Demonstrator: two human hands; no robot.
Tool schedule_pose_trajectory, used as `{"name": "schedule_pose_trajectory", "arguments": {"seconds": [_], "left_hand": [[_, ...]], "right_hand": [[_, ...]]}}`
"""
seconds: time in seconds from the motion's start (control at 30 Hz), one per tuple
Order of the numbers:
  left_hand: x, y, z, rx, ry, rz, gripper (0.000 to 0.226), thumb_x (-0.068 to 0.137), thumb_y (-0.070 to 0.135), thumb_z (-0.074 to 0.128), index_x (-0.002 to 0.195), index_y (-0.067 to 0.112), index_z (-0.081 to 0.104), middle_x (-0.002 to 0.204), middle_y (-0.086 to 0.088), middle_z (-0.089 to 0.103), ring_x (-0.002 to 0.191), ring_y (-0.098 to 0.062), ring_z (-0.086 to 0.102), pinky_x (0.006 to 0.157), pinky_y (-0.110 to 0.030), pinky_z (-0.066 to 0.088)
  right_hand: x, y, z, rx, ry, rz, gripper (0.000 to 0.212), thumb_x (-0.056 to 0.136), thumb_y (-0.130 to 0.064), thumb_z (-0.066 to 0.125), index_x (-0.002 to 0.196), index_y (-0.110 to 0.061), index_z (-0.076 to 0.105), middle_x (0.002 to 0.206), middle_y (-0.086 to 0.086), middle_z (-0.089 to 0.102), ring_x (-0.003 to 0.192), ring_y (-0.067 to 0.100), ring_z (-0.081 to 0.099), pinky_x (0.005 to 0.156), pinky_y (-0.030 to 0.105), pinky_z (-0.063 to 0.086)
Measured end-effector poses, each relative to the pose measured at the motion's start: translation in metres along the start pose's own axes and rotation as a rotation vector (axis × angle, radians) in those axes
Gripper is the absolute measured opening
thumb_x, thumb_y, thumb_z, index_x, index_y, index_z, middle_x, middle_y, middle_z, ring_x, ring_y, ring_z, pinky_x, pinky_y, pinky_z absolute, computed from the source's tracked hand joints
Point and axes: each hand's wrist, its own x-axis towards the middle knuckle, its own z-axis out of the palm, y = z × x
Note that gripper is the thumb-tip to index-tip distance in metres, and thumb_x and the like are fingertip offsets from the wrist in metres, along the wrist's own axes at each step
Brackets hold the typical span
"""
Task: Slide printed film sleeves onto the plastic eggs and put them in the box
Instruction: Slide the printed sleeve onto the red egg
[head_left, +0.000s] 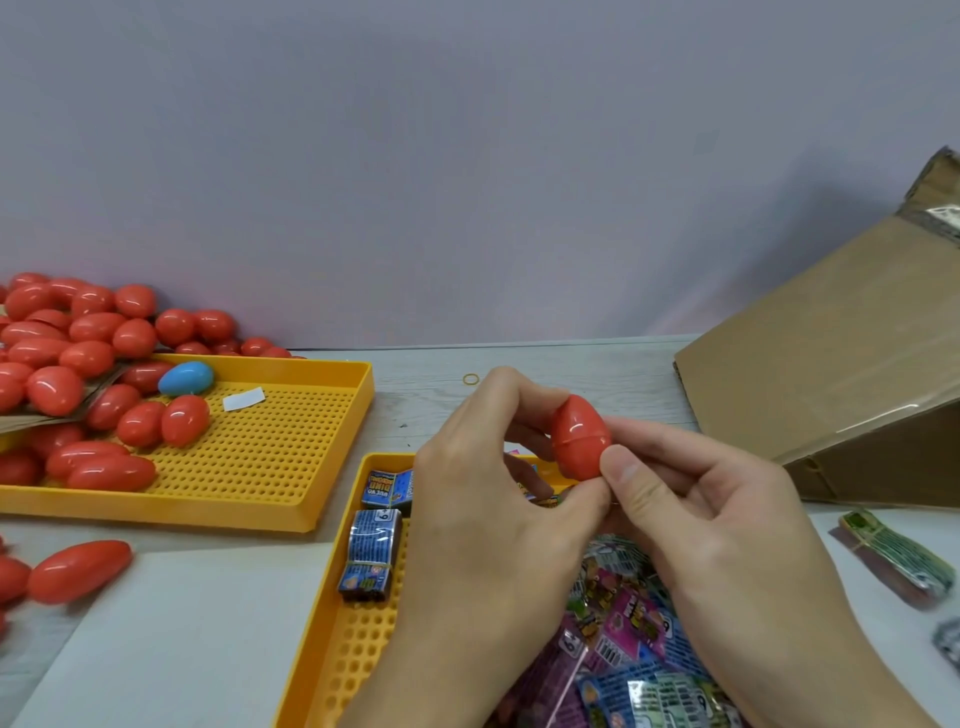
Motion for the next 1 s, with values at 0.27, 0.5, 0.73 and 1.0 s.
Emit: {"name": "schedule_pose_trajectory", "arguments": {"seconds": [0.27,0.5,0.73,1.0], "left_hand": [[-0.0001,-0.0006,0.0006,-0.070,-0.002,-0.053,0.029,0.067,0.020,0.078,0.086,0.032,0.059,0.091,0.018,0.067,0.085,-0.002,0.068,0.064,-0.015,0.053],[-0.0013,-0.0036,0.0020,-0.117,-0.044,-0.122,0.026,0.075,0.024,0.079,0.091,0.031,0.060,0.093,0.011,0.069,0.091,-0.007,0.067,0.066,-0.019,0.054],[-0.0018,-0.0037,0.0024,-0.155,-0.019,-0.158,0.030,0.077,0.018,0.085,0.093,0.035,0.067,0.086,0.004,0.067,0.083,-0.015,0.066,0.065,-0.021,0.053],[-0.0004,-0.0024,0.0012,-0.310,-0.090,-0.225,0.025,0.085,0.005,0.073,0.100,0.025,0.074,0.088,0.005,0.074,0.085,-0.008,0.069,0.069,-0.015,0.054]], "right_hand": [[0.0004,0.0024,-0.0009,0.037,0.009,0.009,0.023,0.078,-0.019,0.070,0.099,-0.026,0.078,0.095,0.009,0.077,0.091,0.023,0.074,0.071,0.024,0.058],[-0.0002,0.0010,-0.0001,-0.012,0.059,-0.014,0.027,0.071,-0.024,0.074,0.097,-0.021,0.077,0.094,0.009,0.077,0.085,0.022,0.075,0.071,0.021,0.058],[-0.0002,0.0005,-0.0017,-0.031,0.066,-0.029,0.027,0.074,-0.026,0.072,0.100,-0.023,0.076,0.097,0.010,0.076,0.088,0.025,0.074,0.075,0.026,0.058],[-0.0016,-0.0003,-0.0012,-0.192,0.107,-0.128,0.032,0.086,0.006,0.064,0.091,-0.022,0.077,0.087,-0.003,0.078,0.080,0.011,0.074,0.066,0.015,0.055]]}}
